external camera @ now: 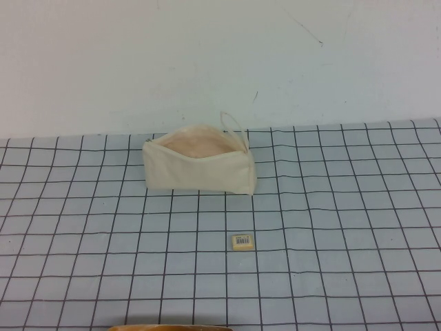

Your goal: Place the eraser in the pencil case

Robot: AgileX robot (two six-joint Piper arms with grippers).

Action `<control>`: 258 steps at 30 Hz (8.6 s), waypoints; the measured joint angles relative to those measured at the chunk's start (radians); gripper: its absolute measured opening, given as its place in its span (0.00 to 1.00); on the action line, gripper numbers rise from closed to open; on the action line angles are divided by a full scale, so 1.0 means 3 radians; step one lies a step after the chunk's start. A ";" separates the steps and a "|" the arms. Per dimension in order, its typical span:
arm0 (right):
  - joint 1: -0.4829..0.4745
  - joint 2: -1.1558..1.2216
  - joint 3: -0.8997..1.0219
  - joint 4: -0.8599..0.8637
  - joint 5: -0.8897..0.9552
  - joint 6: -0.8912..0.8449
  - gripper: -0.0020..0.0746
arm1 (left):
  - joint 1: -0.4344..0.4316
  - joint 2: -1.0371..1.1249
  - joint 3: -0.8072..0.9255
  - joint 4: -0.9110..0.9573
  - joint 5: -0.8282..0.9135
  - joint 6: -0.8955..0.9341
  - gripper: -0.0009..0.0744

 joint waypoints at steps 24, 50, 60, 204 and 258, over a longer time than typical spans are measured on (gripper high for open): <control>0.0000 0.0671 -0.1123 0.0791 0.0375 -0.2161 0.02 | 0.0000 0.0000 0.0000 0.0000 0.0000 0.0000 0.01; 0.1618 0.4728 -0.4569 -0.0582 0.2590 -0.1809 0.03 | 0.0000 0.0000 0.0000 -0.0057 0.0000 0.0000 0.01; 0.2558 0.6288 -0.5674 -0.1416 0.2666 -0.1762 0.03 | 0.0000 0.0000 0.0000 -0.0082 0.0000 0.0000 0.01; 0.0034 0.0011 -0.0004 -0.1854 -0.0079 -0.0545 0.02 | 0.0000 0.0000 0.0000 -0.0152 -0.0006 0.0000 0.01; 0.0031 0.0011 -0.0004 -0.1854 -0.0077 -0.0537 0.02 | 0.0000 0.0000 0.0000 -0.0152 -0.0006 0.0000 0.01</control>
